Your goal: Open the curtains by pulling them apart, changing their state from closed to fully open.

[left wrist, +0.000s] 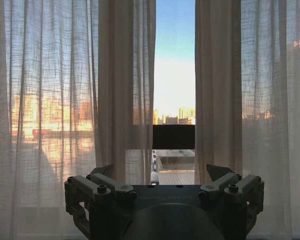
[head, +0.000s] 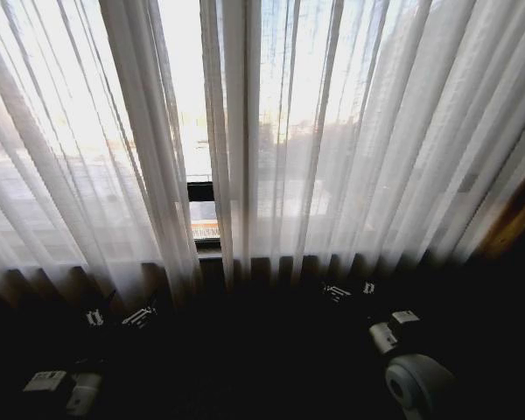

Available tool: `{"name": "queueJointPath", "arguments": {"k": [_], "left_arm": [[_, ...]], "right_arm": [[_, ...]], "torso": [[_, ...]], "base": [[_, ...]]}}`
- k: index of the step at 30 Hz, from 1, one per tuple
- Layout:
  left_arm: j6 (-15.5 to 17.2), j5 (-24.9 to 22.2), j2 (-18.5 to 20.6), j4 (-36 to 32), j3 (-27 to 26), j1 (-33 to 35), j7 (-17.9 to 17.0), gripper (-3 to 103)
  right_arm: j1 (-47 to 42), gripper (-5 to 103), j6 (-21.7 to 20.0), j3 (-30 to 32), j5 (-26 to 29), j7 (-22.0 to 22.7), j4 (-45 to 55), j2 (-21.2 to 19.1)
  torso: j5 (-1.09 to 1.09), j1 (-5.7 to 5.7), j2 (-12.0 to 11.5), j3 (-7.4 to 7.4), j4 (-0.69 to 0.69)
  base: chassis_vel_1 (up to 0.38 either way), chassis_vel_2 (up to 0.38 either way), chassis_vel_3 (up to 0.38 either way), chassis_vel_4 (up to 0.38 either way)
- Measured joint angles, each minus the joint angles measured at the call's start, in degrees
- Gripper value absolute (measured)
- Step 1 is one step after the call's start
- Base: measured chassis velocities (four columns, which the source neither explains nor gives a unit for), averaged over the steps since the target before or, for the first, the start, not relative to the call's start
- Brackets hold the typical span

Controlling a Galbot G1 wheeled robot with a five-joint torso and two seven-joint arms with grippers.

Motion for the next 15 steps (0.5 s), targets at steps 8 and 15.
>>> {"name": "queueJointPath", "arguments": {"k": [8, 15], "left_arm": [[-0.51, 0.02, -0.15, -0.24, -0.07, 0.33, 0.00, 100], [-0.78, 0.04, -0.30, -0.50, -0.18, 0.62, 0.00, 100]], "right_arm": [[-0.19, 100, 0.03, 0.06, 0.00, -0.03, 0.30, 0.04], [-0.32, 100, 0.03, 0.06, 0.00, -0.03, 0.45, 0.06]], "torso": [[0.03, -0.01, 0.00, 0.00, -0.01], [0.03, -0.04, 0.01, -0.01, 0.00]], "base": [[-0.098, 0.390, 0.100, -0.376], [-0.085, 0.330, 0.087, -0.336]]}}
